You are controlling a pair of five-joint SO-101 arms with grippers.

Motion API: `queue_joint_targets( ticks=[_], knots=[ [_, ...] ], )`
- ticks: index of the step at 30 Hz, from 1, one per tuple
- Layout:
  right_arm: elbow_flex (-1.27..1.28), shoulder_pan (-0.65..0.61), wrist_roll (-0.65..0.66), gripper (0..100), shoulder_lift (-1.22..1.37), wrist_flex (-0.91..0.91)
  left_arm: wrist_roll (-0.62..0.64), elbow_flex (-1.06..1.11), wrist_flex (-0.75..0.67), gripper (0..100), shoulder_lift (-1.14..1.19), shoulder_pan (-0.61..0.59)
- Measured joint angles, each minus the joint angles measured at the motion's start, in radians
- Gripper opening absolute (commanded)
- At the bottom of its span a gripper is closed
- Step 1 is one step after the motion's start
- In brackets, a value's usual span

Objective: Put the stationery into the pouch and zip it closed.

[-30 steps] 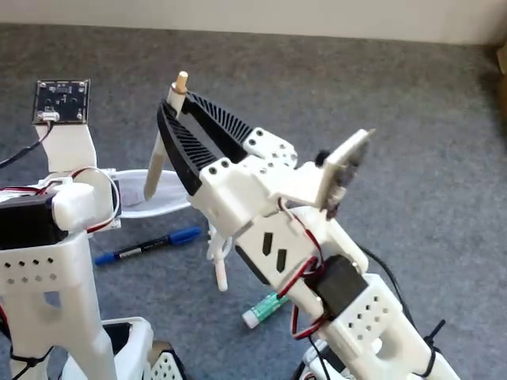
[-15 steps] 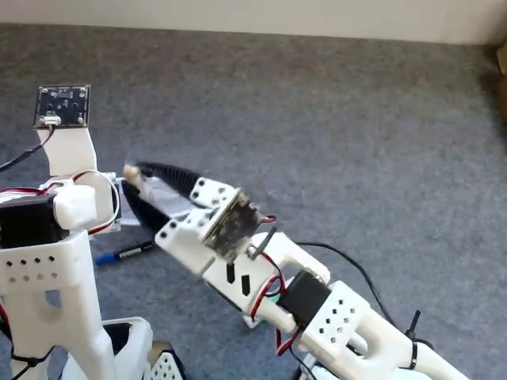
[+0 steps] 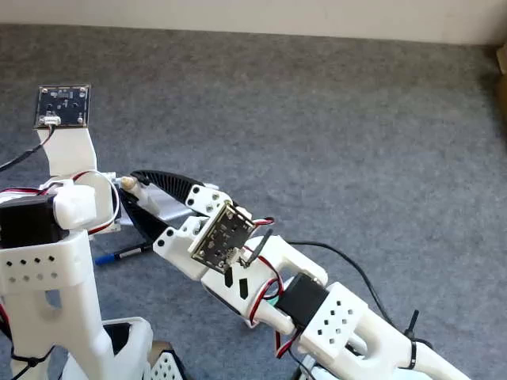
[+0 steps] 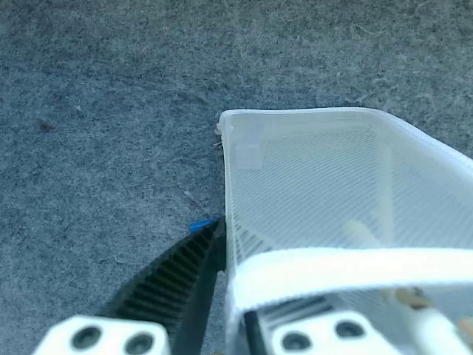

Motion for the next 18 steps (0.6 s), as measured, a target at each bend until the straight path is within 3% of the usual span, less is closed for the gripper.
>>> queue_joint_targets(
  ticks=[3, 18],
  knots=[
    [0.000, 0.000, 0.000, 13.3, 0.000, 0.000, 0.000, 0.000, 0.000, 1, 0.000, 0.000],
    [0.077, 0.000, 0.000, 13.5, -0.132, 0.037, 0.000, 0.000, 0.000, 1, 0.000, 0.000]
  ],
)
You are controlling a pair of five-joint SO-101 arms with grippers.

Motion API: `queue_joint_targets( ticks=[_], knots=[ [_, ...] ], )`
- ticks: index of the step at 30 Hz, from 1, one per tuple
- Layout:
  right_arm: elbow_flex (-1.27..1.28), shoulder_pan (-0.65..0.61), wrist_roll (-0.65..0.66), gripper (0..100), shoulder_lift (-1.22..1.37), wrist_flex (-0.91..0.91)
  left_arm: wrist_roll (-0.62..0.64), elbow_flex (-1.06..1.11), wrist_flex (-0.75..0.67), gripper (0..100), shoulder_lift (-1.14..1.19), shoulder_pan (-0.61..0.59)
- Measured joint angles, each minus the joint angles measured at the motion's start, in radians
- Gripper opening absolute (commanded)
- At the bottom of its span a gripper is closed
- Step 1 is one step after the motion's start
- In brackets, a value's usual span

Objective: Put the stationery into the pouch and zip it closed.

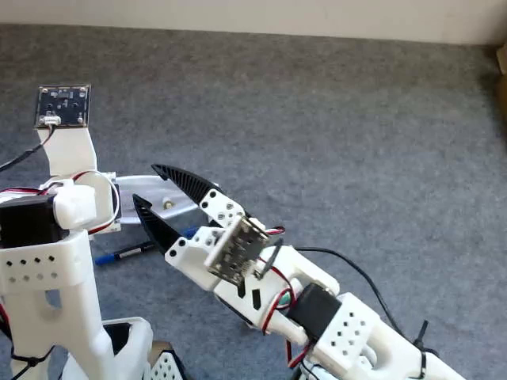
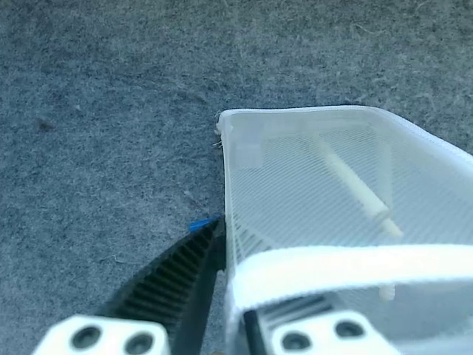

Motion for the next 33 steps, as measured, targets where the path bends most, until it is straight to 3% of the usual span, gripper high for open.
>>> queue_joint_targets(
  ticks=[8, 11, 23, 33],
  knots=[
    [0.006, 0.000, 0.000, 13.5, -0.008, 0.006, 0.000, 0.000, 0.000, 1, 0.000, 0.000],
    [0.006, 0.000, 0.000, 13.5, -0.012, 0.084, 0.000, 0.000, 0.000, 1, 0.002, -0.021],
    [-0.078, 0.000, 0.000, 13.5, -0.012, 0.385, 0.005, -0.046, 0.000, 1, 0.003, -0.230],
    [-0.080, -0.021, 0.000, 13.4, -0.012, 0.456, 0.123, -0.064, 0.000, 1, 0.003, -0.434]
  ],
)
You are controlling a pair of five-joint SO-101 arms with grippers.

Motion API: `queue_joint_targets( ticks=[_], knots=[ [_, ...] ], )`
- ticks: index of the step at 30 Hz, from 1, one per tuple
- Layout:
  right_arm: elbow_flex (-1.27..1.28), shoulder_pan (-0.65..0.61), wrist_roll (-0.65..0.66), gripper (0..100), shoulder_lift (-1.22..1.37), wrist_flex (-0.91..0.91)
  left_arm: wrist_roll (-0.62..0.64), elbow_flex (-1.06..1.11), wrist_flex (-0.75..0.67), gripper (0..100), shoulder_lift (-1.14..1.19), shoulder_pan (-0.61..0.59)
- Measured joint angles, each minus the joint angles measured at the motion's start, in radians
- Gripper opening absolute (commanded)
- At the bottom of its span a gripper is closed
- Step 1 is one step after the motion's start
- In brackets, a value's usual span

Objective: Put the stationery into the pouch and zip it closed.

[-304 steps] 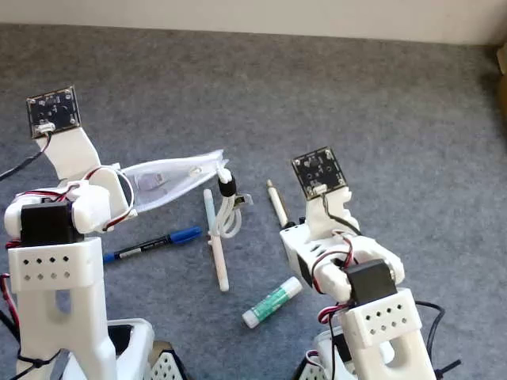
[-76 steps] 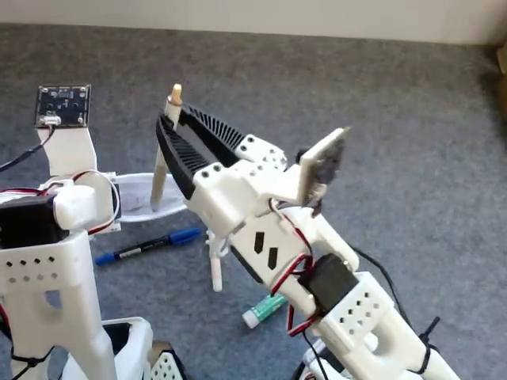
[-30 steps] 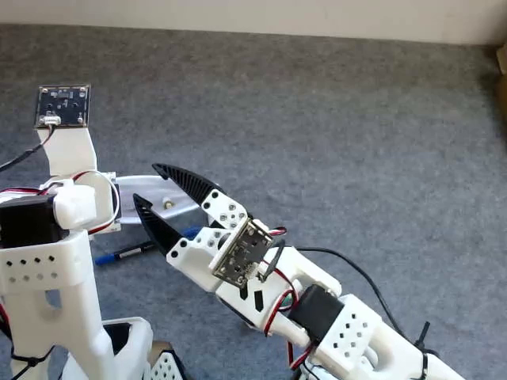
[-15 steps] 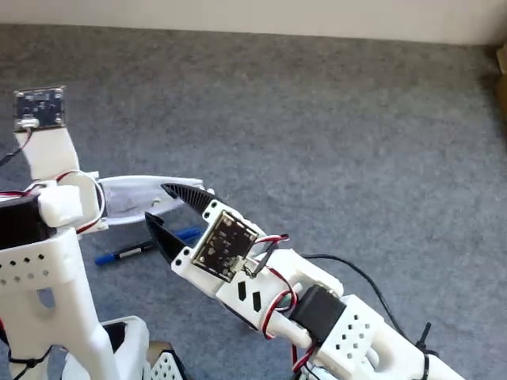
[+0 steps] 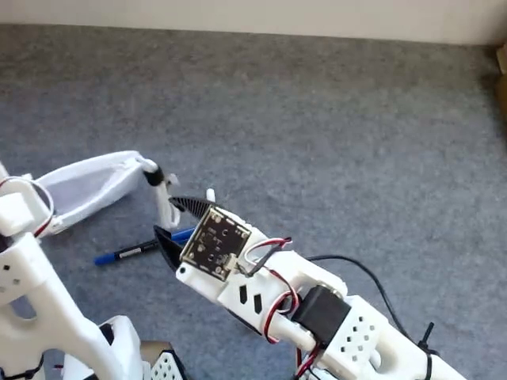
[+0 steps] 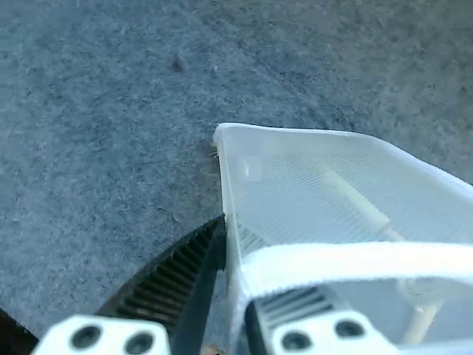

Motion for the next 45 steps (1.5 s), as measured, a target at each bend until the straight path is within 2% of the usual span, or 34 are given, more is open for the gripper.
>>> queue_joint_targets(
  ticks=[4, 12, 20, 27, 35, 40, 45],
  knots=[
    [-0.020, -0.003, 0.000, 13.4, 0.044, 0.043, 0.031, 0.000, 0.000, 1, 0.000, -0.055],
    [-0.193, -0.003, 0.000, 13.4, 0.361, 0.250, 0.051, 0.000, 0.000, 1, 0.000, -0.089],
    [-0.224, 0.002, 0.000, 13.7, 0.549, 0.265, 0.051, 0.000, 0.000, 1, 0.000, -0.094],
    [-0.370, 0.140, 0.000, 13.8, 0.769, 0.265, 0.052, 0.000, 0.000, 1, 0.000, -0.094],
    [-0.646, 0.259, -0.250, 13.8, 1.123, 0.265, 0.052, 0.000, 0.000, 1, 0.000, -0.094],
    [-0.781, 0.302, -0.316, 13.5, 1.298, 0.273, 0.052, 0.000, 0.000, 1, 0.000, -0.094],
    [-0.922, 0.318, -0.374, 13.5, 1.402, 0.382, 0.052, 0.000, 0.000, 1, 0.000, -0.094]
  ],
)
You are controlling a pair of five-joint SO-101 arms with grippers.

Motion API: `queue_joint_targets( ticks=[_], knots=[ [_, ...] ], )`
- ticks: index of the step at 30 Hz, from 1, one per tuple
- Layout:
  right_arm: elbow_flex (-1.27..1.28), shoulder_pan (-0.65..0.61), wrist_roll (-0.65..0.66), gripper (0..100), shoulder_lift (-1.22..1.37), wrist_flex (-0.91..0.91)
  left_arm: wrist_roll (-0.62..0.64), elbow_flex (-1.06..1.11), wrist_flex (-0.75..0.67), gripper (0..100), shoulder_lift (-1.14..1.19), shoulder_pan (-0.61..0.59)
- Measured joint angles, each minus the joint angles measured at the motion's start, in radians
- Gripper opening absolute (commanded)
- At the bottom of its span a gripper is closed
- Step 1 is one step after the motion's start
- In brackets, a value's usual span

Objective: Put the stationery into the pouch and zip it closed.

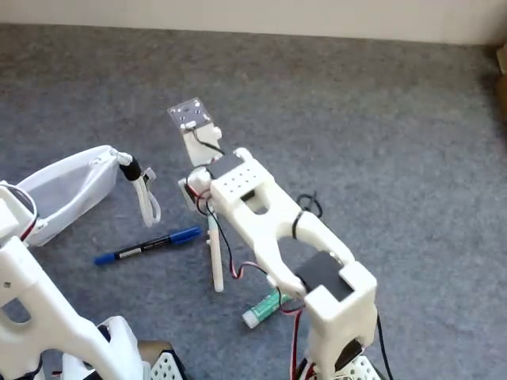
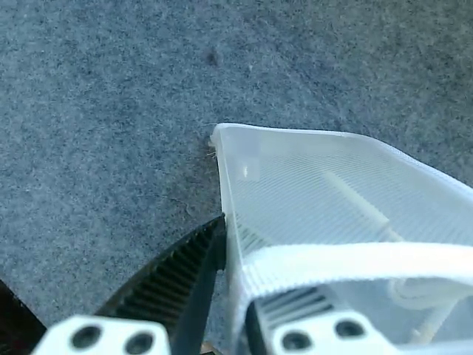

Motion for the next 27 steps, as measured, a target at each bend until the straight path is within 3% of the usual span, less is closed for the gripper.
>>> queue_joint_targets(
  ticks=[17, 23, 27],
  knots=[
    [-0.427, 0.032, -0.035, 13.3, 0.373, 0.261, 0.000, 0.000, 0.000, 1, 0.000, 0.000],
    [-0.609, 0.038, -0.035, 0.1, 0.483, 0.391, 0.000, 0.000, 0.000, 1, 0.000, 0.000],
    [-0.726, 0.041, -0.035, 0.8, 0.554, 0.462, 0.000, 0.000, 0.000, 1, 0.000, 0.000]
  ],
)
